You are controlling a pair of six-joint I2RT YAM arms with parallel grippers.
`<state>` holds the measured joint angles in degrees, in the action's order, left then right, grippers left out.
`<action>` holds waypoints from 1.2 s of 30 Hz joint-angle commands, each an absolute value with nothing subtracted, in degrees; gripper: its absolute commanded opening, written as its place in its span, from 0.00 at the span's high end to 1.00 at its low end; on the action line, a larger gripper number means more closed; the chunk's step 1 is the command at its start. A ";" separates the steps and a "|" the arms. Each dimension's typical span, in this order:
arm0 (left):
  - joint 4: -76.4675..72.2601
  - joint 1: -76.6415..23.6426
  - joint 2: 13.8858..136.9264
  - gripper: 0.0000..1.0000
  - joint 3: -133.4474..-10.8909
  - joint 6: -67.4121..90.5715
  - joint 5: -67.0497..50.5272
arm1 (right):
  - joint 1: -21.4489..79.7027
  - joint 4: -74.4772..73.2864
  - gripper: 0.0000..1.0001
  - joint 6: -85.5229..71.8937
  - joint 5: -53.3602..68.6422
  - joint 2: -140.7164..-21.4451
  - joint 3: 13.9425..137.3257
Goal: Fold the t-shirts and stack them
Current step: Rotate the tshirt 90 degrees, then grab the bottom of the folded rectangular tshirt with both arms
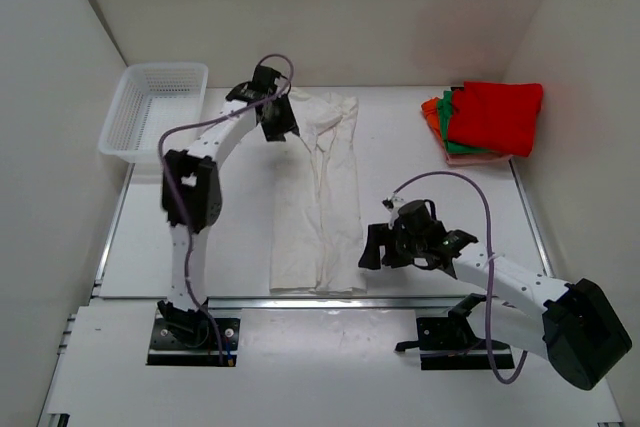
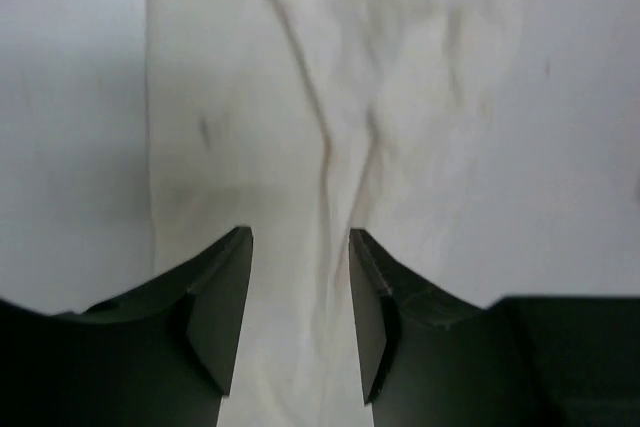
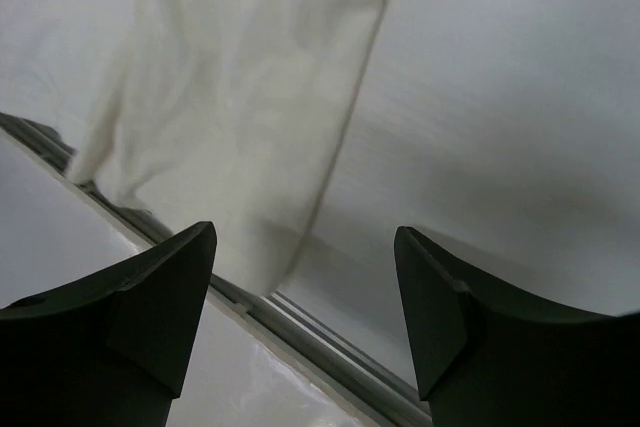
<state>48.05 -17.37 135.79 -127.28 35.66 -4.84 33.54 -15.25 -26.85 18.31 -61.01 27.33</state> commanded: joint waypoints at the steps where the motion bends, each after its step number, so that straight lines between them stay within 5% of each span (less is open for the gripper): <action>1: 38.77 -22.58 105.67 0.45 -90.45 30.48 -5.34 | 37.43 -12.22 0.30 -35.85 11.00 -58.45 22.86; 3: 26.01 -20.84 90.31 0.37 -61.30 37.50 -12.44 | 41.82 -12.65 0.28 -39.87 8.01 -58.19 21.89; 8: 24.61 -21.27 64.73 0.34 -39.15 39.46 -10.37 | 48.60 -10.38 0.27 -47.46 5.54 -57.13 18.29; 25: 18.28 -30.23 50.53 0.35 -14.76 48.96 -14.94 | 56.95 -6.24 0.31 -54.23 6.94 -62.04 16.17; 28: 17.84 -31.72 53.17 0.36 -15.64 48.86 -15.47 | 58.09 -6.68 0.41 -53.26 7.03 -64.94 18.18; 31: 18.37 -34.44 54.84 0.38 -16.61 49.57 -15.03 | 57.75 -7.38 0.75 -53.26 6.68 -65.39 18.72; 32: 18.63 -35.58 55.19 0.44 -16.52 49.66 -15.03 | 57.40 -7.30 0.86 -52.83 6.77 -64.78 18.29; 35: 18.90 -36.03 54.23 1.00 -14.59 49.66 -17.39 | 57.13 -8.69 1.00 -51.69 7.64 -63.46 18.46; 36: 19.59 -36.56 53.18 1.00 -13.72 49.83 -17.58 | 57.39 -9.22 1.00 -51.51 7.99 -62.67 18.81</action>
<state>17.23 -35.51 54.76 -15.53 49.65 -15.88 57.23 -5.06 -53.30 8.64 -64.01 18.94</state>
